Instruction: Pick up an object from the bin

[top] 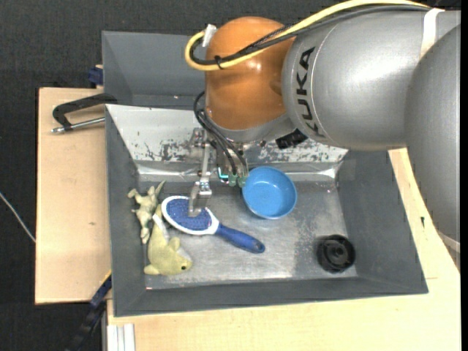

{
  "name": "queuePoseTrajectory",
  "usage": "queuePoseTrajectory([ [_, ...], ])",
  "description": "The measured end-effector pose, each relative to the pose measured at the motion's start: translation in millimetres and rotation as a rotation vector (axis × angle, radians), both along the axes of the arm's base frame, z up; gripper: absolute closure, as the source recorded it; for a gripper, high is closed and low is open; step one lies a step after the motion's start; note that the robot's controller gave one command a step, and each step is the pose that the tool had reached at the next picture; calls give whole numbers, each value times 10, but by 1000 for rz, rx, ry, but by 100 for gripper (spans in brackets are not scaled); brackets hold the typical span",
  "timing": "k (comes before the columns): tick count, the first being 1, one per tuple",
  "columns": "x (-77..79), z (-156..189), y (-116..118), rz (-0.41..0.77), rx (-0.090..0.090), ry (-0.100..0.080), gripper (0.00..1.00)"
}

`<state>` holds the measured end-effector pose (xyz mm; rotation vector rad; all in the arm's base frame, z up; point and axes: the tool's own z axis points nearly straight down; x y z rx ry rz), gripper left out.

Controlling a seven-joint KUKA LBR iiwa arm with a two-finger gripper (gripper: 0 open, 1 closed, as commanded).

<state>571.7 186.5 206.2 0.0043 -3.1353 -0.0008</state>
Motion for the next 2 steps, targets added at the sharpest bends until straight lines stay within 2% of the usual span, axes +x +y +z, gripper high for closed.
queuePoseTrajectory([
  [1,-117,-1223,-107,-120,3,-14,0],
  [2,-29,-1043,-108,-160,3,-13,0],
])
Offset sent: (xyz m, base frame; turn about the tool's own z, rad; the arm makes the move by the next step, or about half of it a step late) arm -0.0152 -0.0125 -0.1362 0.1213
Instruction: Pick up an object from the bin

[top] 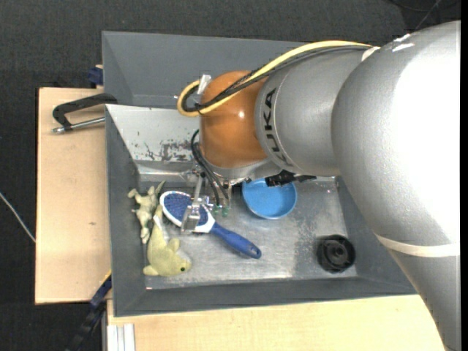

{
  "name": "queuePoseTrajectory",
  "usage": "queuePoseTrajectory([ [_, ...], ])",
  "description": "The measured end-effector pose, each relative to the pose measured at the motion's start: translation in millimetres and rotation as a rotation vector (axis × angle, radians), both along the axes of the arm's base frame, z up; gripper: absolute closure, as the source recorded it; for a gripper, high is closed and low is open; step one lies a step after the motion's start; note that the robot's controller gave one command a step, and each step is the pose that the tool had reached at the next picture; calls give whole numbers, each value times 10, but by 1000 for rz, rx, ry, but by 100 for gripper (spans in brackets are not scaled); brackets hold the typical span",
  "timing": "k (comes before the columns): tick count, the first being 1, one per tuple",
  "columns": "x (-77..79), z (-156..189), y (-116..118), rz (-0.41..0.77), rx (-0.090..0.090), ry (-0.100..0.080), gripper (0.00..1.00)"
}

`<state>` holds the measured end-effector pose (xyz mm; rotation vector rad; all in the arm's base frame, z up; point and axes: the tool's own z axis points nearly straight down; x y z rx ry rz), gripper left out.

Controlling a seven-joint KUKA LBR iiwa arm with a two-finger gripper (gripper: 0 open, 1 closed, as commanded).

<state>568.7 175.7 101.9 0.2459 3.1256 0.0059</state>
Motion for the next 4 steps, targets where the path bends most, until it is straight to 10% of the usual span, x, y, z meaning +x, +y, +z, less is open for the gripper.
queuePoseTrajectory([
  [3,143,-267,-46,-526,8,1,0],
  [4,161,-242,-43,-526,11,-6,100],
])
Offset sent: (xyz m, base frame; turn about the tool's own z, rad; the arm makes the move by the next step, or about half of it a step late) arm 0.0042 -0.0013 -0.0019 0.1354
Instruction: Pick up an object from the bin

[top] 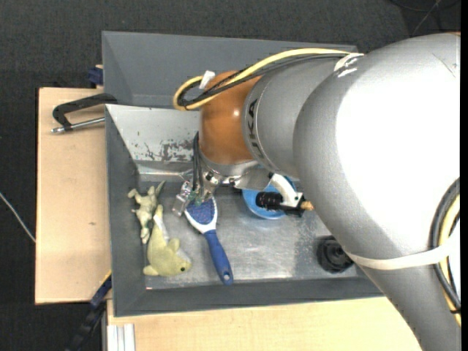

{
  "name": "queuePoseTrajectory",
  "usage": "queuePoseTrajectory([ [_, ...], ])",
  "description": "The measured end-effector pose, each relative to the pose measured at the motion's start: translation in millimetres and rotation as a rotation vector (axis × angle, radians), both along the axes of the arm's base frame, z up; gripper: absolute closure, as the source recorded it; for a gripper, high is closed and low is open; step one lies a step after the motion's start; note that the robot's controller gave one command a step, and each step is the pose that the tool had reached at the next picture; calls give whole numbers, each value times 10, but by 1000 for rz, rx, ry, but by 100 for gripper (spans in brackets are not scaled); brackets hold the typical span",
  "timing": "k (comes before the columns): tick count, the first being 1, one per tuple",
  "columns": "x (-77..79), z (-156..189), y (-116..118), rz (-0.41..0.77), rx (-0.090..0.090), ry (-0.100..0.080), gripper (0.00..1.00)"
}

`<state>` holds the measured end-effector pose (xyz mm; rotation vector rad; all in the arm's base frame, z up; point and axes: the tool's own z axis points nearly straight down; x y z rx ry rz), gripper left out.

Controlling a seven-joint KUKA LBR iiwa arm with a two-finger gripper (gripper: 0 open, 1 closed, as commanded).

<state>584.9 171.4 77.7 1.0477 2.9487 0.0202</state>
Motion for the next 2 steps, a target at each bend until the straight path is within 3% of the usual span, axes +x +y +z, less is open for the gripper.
queuePoseTrajectory([
  [1,12,51,12,2,-5,10,100],
  [2,30,577,22,4,-5,8,100],
])
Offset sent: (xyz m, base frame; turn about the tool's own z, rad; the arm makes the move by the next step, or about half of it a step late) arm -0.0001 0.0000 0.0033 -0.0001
